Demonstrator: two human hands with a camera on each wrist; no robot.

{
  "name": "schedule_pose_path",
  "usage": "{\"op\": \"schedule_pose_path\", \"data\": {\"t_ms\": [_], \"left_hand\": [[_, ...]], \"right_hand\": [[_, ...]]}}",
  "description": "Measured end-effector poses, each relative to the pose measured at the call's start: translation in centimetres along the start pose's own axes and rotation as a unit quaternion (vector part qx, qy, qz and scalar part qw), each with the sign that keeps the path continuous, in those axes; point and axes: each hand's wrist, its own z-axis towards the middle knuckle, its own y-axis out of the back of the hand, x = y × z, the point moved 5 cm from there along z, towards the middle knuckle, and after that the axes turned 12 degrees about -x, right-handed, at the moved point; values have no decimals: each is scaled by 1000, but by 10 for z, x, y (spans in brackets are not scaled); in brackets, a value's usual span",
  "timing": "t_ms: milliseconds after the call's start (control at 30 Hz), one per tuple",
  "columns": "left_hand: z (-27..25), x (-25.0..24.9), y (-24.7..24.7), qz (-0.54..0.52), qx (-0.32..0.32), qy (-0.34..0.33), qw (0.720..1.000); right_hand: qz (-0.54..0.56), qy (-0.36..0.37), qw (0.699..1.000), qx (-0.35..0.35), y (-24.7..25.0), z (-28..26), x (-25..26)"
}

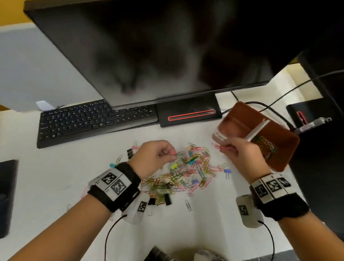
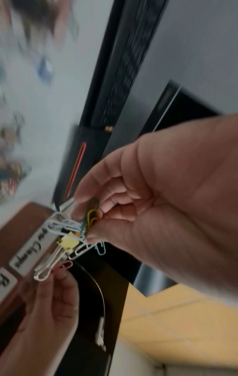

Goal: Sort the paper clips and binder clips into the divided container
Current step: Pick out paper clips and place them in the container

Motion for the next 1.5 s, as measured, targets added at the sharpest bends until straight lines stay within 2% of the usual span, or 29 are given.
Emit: {"op": "schedule_pose_path", "data": {"t_ms": [100,267,400,500,567,667,733,833,967,1100,1267,1500], "left_hand": [[29,-44,-34,-31,19,-31,999],[63,-107,-98,-99,55,-31,993],[77,-137,-134,-131,68,-34,988],[87,-152,-158,-140,59,-23,988],[93,-155,-170,-139,40,-8,989],[101,-150,-177,-130,-15,3,991],[103,-148,-177,-118,-35,1,992],[106,-142,-181,-122,-21,10,992],[110,-134,-177,-119,-39,28,992],[109,-137,-179,-110,-28,16,993],[105,-138,-179,-153,-9,15,988],[99,-135,-172,-108,18,-15,994]], "right_hand": [[-8,-51,997,-64,45,-2,-38],[2,-149,984,-101,78,-5,-95],[13,-184,978,-102,79,-3,-115],[8,-158,981,-109,78,0,-117],[72,-166,976,-119,77,-3,-117],[218,-218,945,-107,68,-11,-112],[258,-232,934,-90,61,-13,-107],[272,-244,926,-91,56,-10,-106],[264,-241,929,-95,57,-8,-115],[229,-231,940,-104,57,-11,-124],[262,-241,927,-117,58,-12,-126],[288,-233,924,-98,55,-7,-118]]}}
